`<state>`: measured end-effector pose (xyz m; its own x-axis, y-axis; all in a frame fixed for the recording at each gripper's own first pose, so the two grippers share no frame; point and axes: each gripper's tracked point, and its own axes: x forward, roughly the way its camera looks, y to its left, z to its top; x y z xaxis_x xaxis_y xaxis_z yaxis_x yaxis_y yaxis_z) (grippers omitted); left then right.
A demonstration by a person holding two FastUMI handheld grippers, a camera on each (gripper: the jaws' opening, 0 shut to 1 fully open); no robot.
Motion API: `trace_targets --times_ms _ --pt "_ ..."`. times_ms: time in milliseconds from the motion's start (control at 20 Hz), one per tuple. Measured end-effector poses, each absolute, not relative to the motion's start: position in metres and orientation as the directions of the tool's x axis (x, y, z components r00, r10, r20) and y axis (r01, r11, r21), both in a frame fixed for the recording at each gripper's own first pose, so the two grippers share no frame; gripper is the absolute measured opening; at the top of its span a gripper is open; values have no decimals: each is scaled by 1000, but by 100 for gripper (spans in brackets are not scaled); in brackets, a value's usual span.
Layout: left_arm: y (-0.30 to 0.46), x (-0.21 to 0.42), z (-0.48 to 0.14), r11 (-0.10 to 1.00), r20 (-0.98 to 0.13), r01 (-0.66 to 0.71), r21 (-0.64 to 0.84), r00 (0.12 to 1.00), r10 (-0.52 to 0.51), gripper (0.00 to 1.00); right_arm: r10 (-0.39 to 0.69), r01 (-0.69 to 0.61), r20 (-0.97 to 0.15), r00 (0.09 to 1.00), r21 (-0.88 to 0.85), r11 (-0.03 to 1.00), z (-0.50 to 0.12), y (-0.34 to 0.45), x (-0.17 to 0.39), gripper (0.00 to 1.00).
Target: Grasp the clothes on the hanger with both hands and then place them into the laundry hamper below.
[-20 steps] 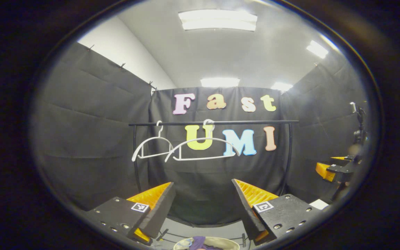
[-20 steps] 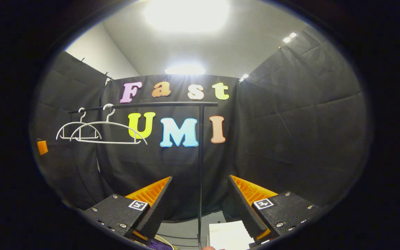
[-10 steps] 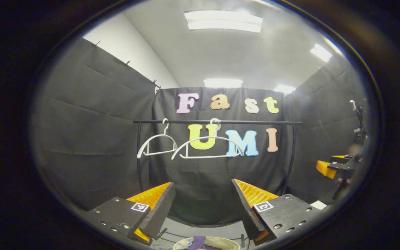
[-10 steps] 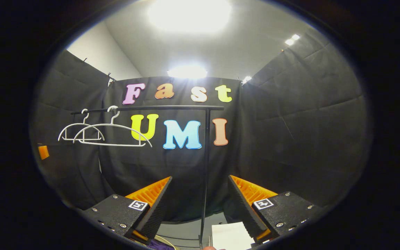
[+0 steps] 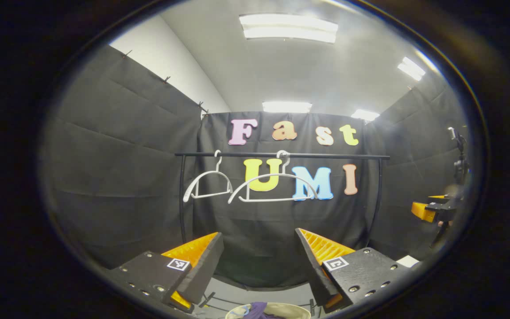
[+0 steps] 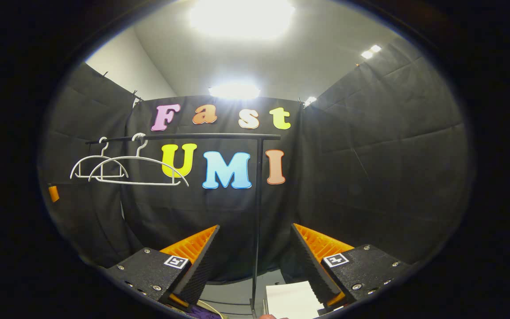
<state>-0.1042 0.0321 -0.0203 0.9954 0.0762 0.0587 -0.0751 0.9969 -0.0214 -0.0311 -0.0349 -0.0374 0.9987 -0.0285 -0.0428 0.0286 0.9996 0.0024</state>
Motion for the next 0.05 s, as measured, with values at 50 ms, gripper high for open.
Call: trace_targets --times_ms 50 --pt "34 -99 -26 997 51 -71 -26 996 72 90 -32 32 -40 999 0 999 -38 -35 -32 94"
